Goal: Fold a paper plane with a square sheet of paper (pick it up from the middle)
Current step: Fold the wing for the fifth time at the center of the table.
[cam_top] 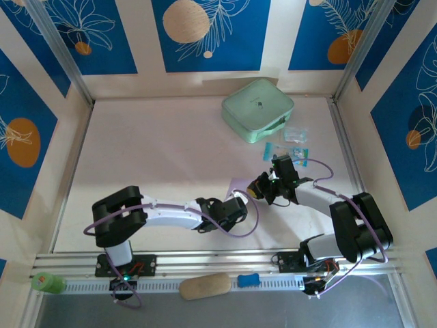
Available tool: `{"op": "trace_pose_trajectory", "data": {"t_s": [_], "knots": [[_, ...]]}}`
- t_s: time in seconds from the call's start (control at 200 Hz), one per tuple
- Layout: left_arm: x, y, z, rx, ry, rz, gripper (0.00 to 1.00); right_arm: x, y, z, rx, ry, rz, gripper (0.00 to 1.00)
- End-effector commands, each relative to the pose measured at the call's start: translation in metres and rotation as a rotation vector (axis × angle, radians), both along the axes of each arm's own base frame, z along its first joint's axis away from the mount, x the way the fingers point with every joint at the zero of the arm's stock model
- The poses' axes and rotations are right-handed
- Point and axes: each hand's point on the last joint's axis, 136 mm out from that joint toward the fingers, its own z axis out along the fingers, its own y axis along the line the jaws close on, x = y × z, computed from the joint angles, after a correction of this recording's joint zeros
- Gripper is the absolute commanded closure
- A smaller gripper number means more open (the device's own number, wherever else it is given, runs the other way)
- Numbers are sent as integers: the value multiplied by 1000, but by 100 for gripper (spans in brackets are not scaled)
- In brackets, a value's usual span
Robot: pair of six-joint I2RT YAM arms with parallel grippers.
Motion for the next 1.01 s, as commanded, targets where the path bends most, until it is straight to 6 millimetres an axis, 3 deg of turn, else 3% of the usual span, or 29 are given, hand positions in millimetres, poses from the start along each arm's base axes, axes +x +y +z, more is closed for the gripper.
{"op": "trace_pose_trajectory", "data": {"t_s": [0.0,0.18,0.375,0.665,1.0], "knots": [[0,-4,10,-9,-26,-10,85,-7,-4,-2,-5,24,-13,97],[0,-3,9,1,-27,-7,87,-7,-5,-2,-6,25,-15,97],[2,-2,8,10,-31,0,80,-7,-5,-2,-5,23,-14,97],[2,0,6,24,-33,4,80,-6,-6,-1,-2,19,-15,98],[2,-1,6,22,-31,3,88,-6,-6,0,0,18,-14,98]]}}
